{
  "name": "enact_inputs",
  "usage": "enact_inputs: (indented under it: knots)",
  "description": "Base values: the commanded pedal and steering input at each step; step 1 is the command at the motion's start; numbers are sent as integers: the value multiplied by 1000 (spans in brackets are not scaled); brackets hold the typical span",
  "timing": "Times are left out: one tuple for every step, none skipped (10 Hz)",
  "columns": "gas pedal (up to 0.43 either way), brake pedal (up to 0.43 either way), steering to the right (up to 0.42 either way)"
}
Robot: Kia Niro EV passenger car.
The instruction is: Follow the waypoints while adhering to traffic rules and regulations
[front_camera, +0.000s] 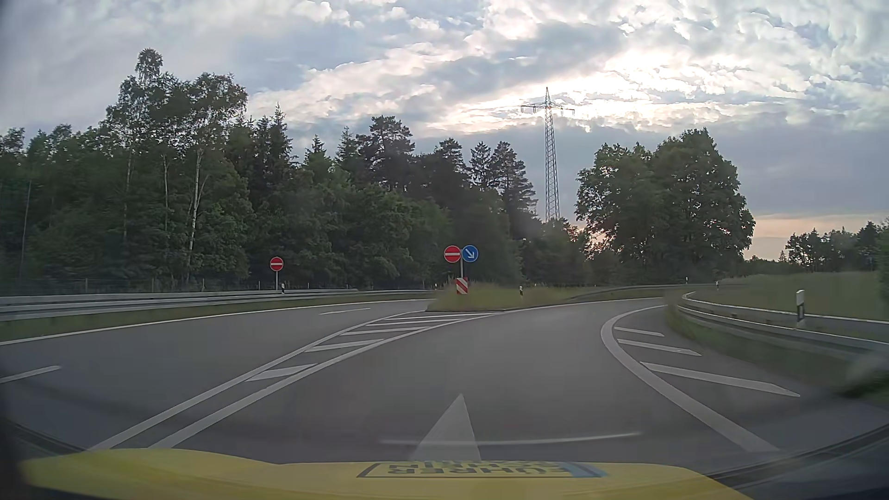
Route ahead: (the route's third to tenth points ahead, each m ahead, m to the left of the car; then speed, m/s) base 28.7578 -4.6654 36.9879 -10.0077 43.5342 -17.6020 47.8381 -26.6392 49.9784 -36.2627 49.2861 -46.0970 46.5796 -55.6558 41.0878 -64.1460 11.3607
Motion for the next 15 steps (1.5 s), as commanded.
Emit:
enact_inputs:
  knots:
    - [28,0,48]
    - [28,0,53]
    - [28,0,58]
    - [28,0,65]
    - [39,0,71]
    - [39,0,75]
    - [59,0,81]
    - [59,0,86]
    - [59,0,93]
    - [59,0,98]
    - [67,0,103]
    - [67,0,105]
    - [87,0,107]
    - [87,0,109]
    - [87,0,110]
